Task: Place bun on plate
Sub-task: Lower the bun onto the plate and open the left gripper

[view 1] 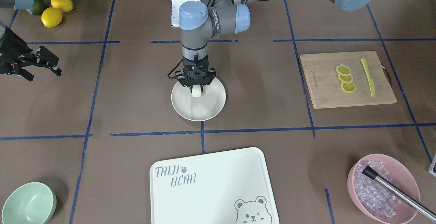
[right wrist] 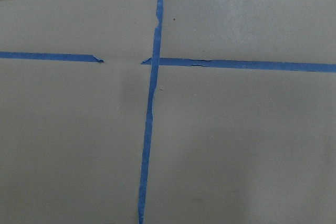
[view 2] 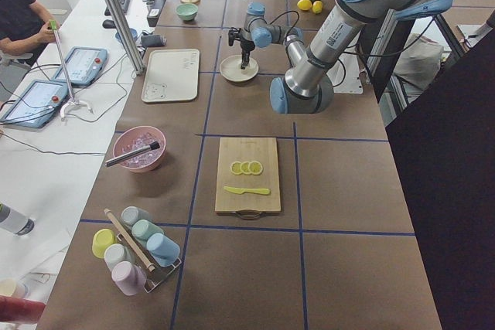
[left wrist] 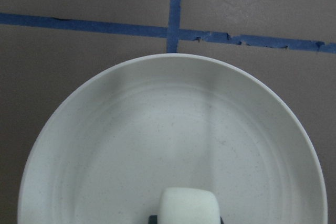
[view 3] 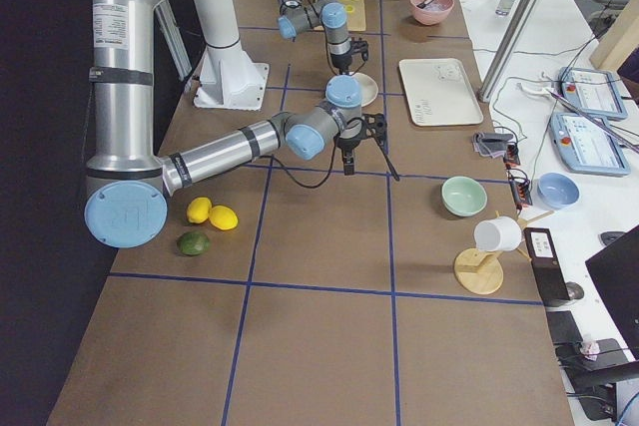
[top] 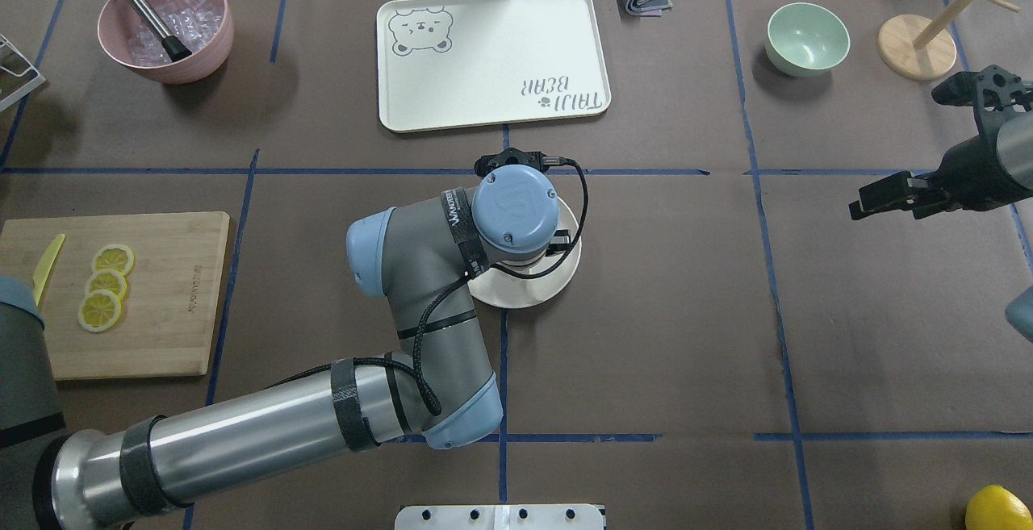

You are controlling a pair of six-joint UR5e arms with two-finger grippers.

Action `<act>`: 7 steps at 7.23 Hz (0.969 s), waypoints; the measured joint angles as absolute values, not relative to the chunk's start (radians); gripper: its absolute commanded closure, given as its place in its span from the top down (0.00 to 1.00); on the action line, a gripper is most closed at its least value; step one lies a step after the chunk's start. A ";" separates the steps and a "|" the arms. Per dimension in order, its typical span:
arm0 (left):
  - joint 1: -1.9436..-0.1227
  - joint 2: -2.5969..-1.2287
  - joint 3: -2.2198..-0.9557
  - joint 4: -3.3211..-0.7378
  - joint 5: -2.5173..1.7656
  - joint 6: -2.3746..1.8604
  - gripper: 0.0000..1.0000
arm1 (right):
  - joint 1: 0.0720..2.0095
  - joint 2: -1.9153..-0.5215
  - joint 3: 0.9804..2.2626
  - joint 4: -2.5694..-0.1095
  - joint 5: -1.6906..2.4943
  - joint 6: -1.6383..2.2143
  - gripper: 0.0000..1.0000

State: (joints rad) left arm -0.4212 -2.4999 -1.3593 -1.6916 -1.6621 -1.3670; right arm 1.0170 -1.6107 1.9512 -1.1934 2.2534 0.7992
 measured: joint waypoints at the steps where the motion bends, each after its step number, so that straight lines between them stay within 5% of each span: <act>1: -0.421 -2.501 -1.355 -1.692 -1.662 -1.366 0.46 | 1.017 -1.611 1.951 -1.193 2.253 0.799 1.00; 6: -0.420 -2.513 -1.325 -1.694 -1.661 -1.363 0.47 | 1.017 -1.610 1.951 -1.193 2.253 0.799 1.00; 7: -0.420 -2.517 -1.320 -1.695 -1.661 -1.363 0.53 | 1.017 -1.609 1.951 -1.193 2.253 0.799 1.00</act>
State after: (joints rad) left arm -0.4203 -2.5168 -1.3196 -1.6948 -1.6613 -1.3632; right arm 1.0171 -1.6094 1.9512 -1.1934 2.2534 0.7992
